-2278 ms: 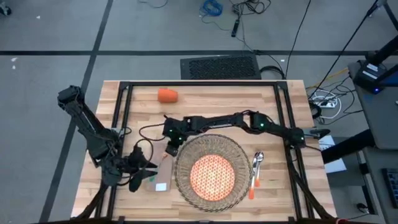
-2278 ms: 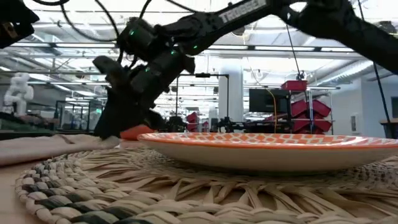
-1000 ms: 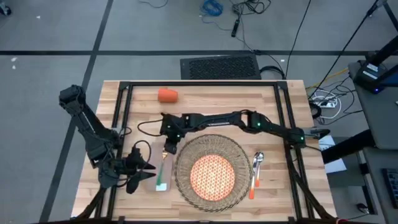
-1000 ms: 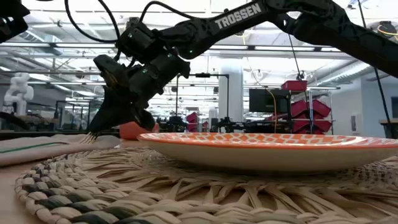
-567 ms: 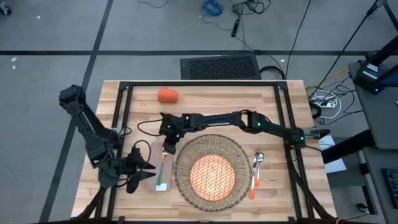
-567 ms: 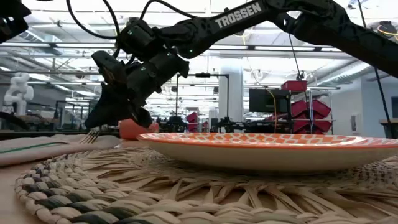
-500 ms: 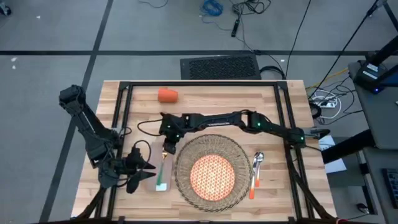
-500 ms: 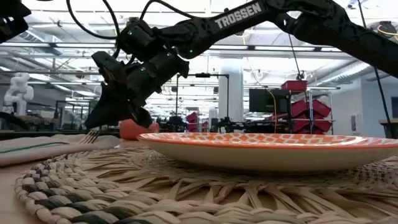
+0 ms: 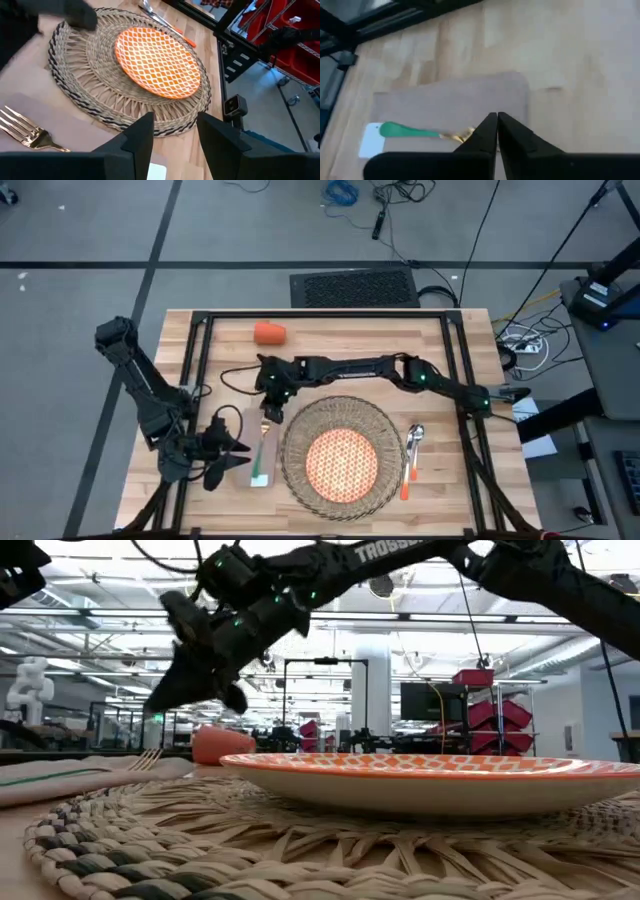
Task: Set table place
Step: Put the orange cup to the top right of the brown mat
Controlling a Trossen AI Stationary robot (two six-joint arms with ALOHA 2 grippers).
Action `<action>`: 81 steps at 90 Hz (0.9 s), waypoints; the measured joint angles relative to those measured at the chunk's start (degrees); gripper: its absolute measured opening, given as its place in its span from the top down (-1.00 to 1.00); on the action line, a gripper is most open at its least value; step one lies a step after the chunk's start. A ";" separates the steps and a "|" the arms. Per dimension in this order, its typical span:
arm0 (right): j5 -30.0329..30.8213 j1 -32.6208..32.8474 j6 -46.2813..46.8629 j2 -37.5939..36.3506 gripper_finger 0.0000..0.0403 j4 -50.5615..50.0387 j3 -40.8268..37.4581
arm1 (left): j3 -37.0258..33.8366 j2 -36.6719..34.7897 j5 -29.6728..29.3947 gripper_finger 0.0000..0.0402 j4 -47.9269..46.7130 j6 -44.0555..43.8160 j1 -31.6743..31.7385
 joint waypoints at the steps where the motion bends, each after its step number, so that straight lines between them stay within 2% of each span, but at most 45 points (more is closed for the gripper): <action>1: 0.69 -0.10 -0.20 -0.31 1.00 -0.95 0.00 | -0.01 0.07 0.00 0.32 0.00 0.00 -0.02; 9: 7.43 -1.28 -1.05 -1.72 0.98 -7.21 0.09 | 0.00 0.61 0.00 0.32 -0.01 0.00 -0.18; 16: 11.27 -2.74 -0.72 -1.78 0.87 -11.49 0.05 | 0.00 1.24 0.00 0.32 0.00 -0.01 -0.37; 35: 11.52 -6.47 -0.93 -1.66 0.32 -15.81 0.02 | 0.00 3.50 -0.33 0.32 -0.32 -0.20 -0.37; 47: 11.50 -6.89 -1.24 -1.75 0.10 -17.49 0.02 | 0.00 3.54 -8.31 0.32 -8.08 -7.99 1.37; 63: 11.98 -3.83 -1.75 -1.84 0.07 -17.99 -1.96 | -0.02 1.11 -11.90 0.32 -29.05 -20.73 7.53; 70: 12.98 -1.51 -2.85 -1.84 0.11 -17.97 -2.43 | -0.02 -1.47 -12.14 0.32 -33.29 -20.41 9.36; 81: 15.57 3.02 -3.60 -1.84 0.16 -17.90 -3.47 | -0.02 -7.02 -12.59 0.32 -34.26 -14.09 11.52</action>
